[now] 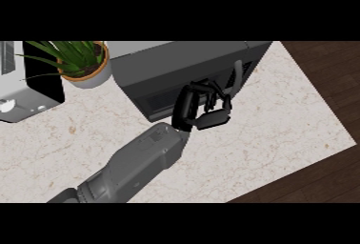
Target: Pick up the milk, place it into the microwave and close the microwave
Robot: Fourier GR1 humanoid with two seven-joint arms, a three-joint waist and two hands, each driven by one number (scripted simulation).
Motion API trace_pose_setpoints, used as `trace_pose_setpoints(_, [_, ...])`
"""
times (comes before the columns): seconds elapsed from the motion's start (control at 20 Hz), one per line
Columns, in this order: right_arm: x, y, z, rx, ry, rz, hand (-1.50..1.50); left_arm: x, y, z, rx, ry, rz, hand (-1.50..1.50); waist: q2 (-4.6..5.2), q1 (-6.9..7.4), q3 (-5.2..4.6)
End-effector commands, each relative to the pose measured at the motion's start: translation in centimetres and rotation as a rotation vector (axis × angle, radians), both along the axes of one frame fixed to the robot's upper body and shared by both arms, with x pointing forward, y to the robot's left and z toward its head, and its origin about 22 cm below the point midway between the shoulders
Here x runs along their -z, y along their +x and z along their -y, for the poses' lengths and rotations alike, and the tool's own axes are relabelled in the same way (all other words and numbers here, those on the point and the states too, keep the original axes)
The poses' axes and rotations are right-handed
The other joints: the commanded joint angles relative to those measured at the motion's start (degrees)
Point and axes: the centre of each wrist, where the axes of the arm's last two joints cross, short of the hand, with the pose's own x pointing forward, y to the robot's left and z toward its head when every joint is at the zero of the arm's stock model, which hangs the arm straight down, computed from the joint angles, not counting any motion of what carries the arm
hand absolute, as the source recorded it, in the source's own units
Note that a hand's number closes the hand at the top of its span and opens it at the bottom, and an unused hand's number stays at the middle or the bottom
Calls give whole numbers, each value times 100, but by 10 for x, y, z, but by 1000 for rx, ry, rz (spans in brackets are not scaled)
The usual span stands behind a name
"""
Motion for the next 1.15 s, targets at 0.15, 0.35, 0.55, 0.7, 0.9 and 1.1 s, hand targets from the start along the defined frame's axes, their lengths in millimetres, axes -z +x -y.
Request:
trace_pose_setpoints(0.15, [1, 6, 11, -13, 61, 8, -150, -12, 17, 0, -13, 10, 1, 150, 89, -10, -7])
trace_pose_setpoints(0.35, [1, 10, 17, -25, 73, -9, -150, -19, 18, 4, -1, 0, 15, 150, 100, 12, -2])
trace_pose_setpoints(0.55, [-3, 12, 23, -36, 83, -1, -150, -18, 19, 3, -14, -4, 9, 150, 99, -26, -7])
trace_pose_setpoints(0.7, [-9, 16, 26, -38, 83, 4, -150, -18, 17, 6, 5, 8, 14, 150, 107, 21, -7])
trace_pose_setpoints(0.9, [-12, 18, 32, -51, 93, 14, -150, -18, 19, 5, -3, 4, 21, 150, 101, 17, -5])
trace_pose_setpoints(1.1, [-11, 20, 37, -52, 93, -8, -150, -18, 19, 5, -3, -6, 7, 150, 138, -17, -1])
